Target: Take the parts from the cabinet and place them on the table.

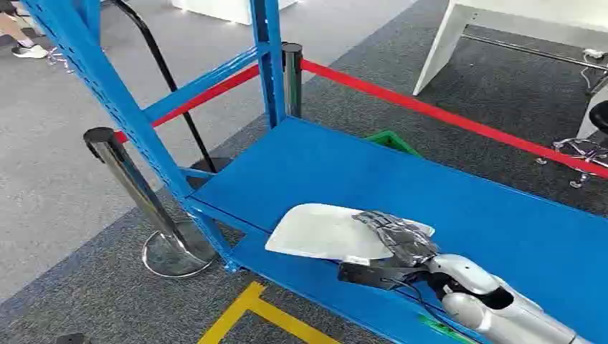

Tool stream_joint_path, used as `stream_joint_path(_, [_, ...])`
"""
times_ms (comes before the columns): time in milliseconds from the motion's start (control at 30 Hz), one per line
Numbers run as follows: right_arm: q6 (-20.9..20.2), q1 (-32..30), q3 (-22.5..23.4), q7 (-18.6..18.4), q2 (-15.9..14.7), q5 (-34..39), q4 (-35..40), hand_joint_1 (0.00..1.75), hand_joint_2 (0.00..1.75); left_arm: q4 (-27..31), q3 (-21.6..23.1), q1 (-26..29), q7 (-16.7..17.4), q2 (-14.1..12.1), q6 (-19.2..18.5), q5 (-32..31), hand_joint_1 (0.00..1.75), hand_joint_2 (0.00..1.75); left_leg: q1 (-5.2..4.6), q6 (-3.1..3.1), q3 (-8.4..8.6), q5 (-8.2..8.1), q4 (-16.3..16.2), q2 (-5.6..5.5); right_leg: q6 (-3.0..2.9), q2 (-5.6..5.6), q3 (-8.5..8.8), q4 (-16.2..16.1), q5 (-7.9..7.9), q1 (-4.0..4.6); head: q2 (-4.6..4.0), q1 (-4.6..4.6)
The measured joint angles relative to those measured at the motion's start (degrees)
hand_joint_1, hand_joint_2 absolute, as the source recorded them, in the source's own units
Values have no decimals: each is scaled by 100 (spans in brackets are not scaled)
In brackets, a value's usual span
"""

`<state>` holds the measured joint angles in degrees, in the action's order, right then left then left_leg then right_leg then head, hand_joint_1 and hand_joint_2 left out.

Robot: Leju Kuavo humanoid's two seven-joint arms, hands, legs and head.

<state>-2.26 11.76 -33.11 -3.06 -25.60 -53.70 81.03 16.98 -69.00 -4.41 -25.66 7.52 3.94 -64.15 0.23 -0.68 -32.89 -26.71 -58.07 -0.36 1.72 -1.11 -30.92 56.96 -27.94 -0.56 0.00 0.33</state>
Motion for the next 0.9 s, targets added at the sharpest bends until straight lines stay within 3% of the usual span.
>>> stream_joint_path(200, [460,-98,171,138,81,-86,-331,175,175,0,59,26,28,-17,13,2,0,0,0,0,0,0,0,0,0,0,1,0,0,0,2,-2])
stream_joint_path(500, [730,-250,522,308,251,-117,-470,175,175,0,96,46,28,-24,17,74,0,0,0,0,0,0,0,0,0,-1,1,0,0,0,2,-2])
stream_joint_path(733, [1012,-490,867,677,540,379,-396,175,175,0,96,85,-24,-13,17,164,0,0,0,0,-1,0,0,-1,0,-2,0,0,0,0,2,-2])
stream_joint_path(900, [1251,-711,1263,1258,924,1421,60,175,175,2,94,130,-133,2,17,266,0,0,0,0,-3,0,1,0,0,4,-4,0,-1,0,2,-2])
